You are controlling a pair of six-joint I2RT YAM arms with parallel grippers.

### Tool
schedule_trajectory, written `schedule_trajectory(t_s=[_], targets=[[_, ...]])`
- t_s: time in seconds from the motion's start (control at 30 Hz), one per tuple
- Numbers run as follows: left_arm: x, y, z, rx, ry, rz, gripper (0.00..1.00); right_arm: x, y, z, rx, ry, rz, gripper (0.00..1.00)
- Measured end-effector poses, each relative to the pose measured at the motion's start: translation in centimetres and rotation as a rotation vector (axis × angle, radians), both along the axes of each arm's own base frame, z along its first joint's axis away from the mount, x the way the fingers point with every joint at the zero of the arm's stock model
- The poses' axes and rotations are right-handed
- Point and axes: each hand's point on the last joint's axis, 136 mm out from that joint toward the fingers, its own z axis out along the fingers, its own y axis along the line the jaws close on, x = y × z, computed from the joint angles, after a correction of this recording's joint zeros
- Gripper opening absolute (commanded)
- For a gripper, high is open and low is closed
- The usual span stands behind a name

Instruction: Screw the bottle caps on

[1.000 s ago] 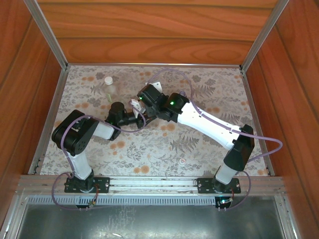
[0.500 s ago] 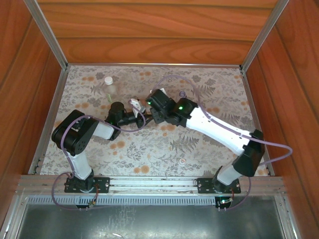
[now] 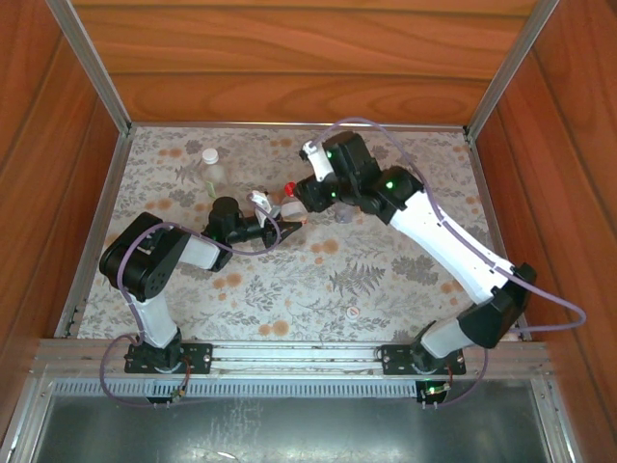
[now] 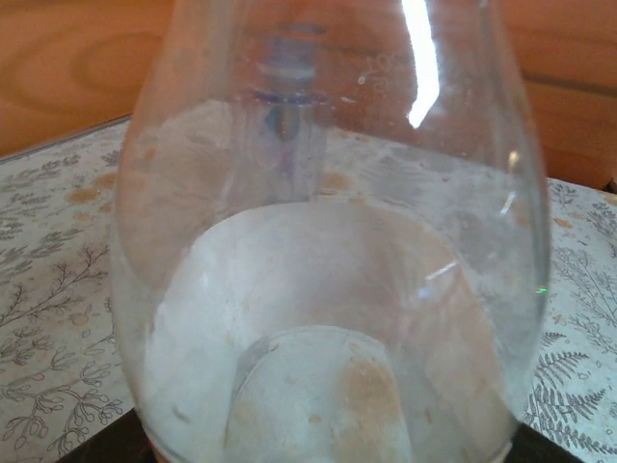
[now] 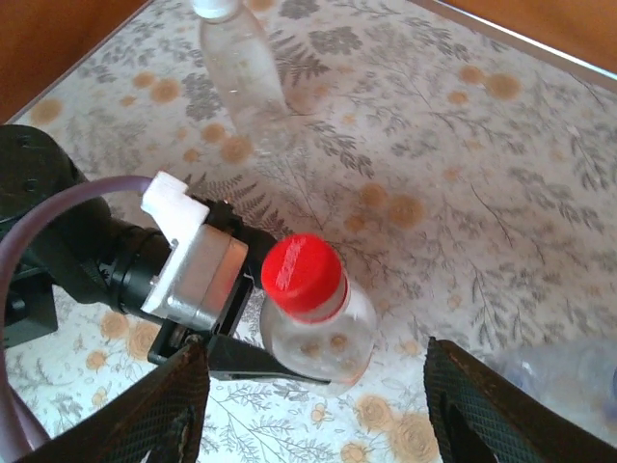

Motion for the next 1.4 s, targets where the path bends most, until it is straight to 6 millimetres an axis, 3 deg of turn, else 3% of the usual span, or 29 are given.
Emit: schedule_trajectory(t_s=[0.13,0.3,0.57,1.1,1.4], targets=[[-0.6,-0.1,0.0,-0.004,0.004,-0.034,0.48,0.8,0.3,0.8,-0.035,-0.031,0.143,0.67],[-1.2,-0.2,0.0,-0.008,0.012,-0.072,0.48,-0.3,1.1,0.3,-0.104,-0.040,0.350,0.67],[-1.7,-0.3,0.0,-0.010,0.014,-0.100,0.48,-0.2,2.7,-0.6,-0.186,-0.026,0.549,0.67],[-1.8,-0.1,-0.1,-0.011,0.014,-0.104,0.48,-0.2,3.0,-2.8,-0.269,0.048,0.648,0.62],[-1.8,-0.1,-0.1,-0.011,0.013,-0.106,0.48,-0.3,2.8,-3.0,-0.278,0.055,0.655,0.58]])
